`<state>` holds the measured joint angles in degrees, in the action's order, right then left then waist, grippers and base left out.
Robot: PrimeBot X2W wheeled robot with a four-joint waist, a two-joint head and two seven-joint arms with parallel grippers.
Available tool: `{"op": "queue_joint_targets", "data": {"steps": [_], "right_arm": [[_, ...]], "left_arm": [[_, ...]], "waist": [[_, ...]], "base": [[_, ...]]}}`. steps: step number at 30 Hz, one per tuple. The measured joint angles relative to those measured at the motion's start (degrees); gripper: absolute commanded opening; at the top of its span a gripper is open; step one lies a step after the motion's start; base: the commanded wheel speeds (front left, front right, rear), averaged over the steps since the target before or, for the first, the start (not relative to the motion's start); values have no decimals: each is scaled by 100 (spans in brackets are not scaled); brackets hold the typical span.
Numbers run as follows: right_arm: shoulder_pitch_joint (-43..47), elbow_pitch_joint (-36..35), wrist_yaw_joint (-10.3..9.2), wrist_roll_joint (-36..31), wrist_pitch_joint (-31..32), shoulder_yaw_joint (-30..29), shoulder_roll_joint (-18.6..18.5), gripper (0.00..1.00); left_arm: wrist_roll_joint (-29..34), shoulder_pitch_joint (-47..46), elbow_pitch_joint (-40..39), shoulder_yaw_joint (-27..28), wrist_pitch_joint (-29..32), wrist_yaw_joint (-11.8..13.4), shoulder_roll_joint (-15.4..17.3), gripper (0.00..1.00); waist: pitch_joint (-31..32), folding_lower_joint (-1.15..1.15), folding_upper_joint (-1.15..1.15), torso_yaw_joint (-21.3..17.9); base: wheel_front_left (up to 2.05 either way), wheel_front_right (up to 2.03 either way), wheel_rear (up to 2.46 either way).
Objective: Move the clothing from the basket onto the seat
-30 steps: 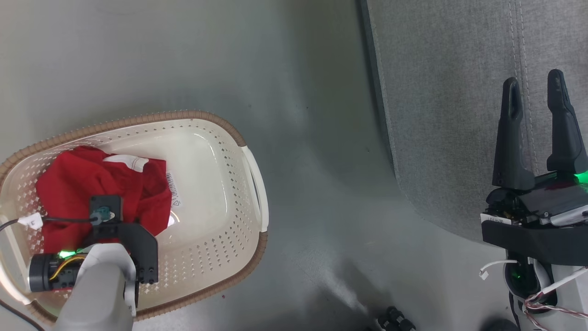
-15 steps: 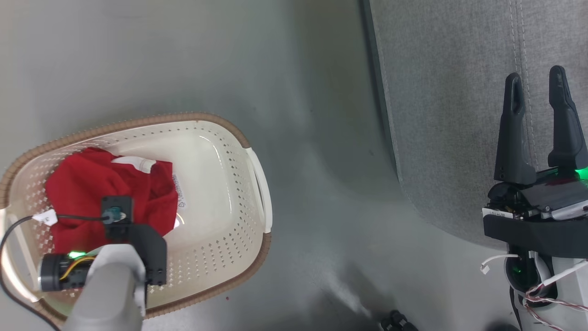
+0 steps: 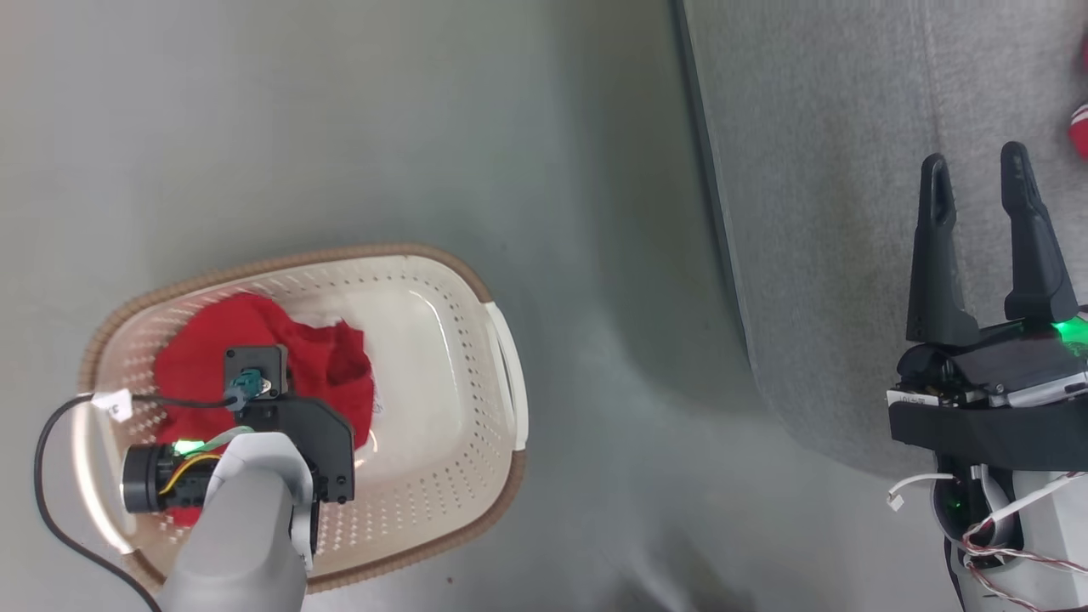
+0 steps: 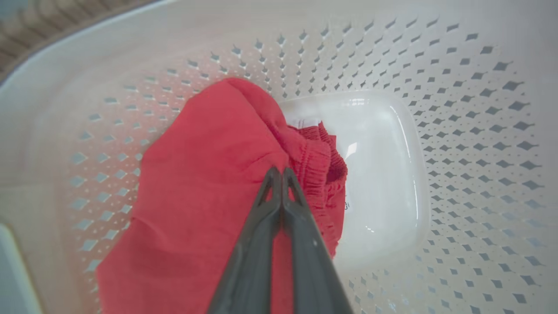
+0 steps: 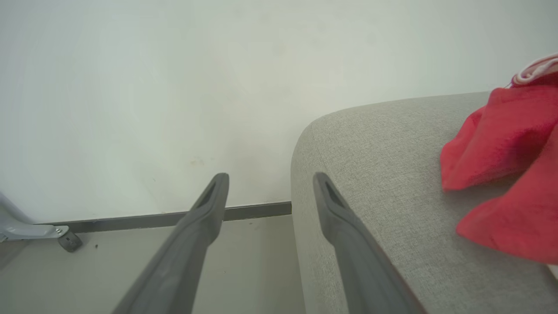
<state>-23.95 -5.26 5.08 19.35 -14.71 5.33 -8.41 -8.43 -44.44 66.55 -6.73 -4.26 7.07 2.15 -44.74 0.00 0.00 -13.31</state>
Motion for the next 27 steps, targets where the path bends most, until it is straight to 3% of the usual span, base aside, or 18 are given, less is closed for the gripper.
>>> {"op": "queue_joint_targets", "data": {"steps": [12,18,27], "right_arm": [[323,333,25,-132,0,-58,-111,100],[471,601,47,-133,0,-36,-136,100],[770,918,49,-152,0,44,-141,100]], "left_arm": [[-234,266,-237,-192,-782,-221,-29,0],[-871,521,-671,-644,-905,-394,-27,0],[-1347,959,-1433,-1105,-975,-412,-29,0]], "waist": [[758,0,0,265],[1179,0,0,415],[1842,-1,-1,640]], "base": [[0,0,0],[0,0,0],[0,0,0]]}}
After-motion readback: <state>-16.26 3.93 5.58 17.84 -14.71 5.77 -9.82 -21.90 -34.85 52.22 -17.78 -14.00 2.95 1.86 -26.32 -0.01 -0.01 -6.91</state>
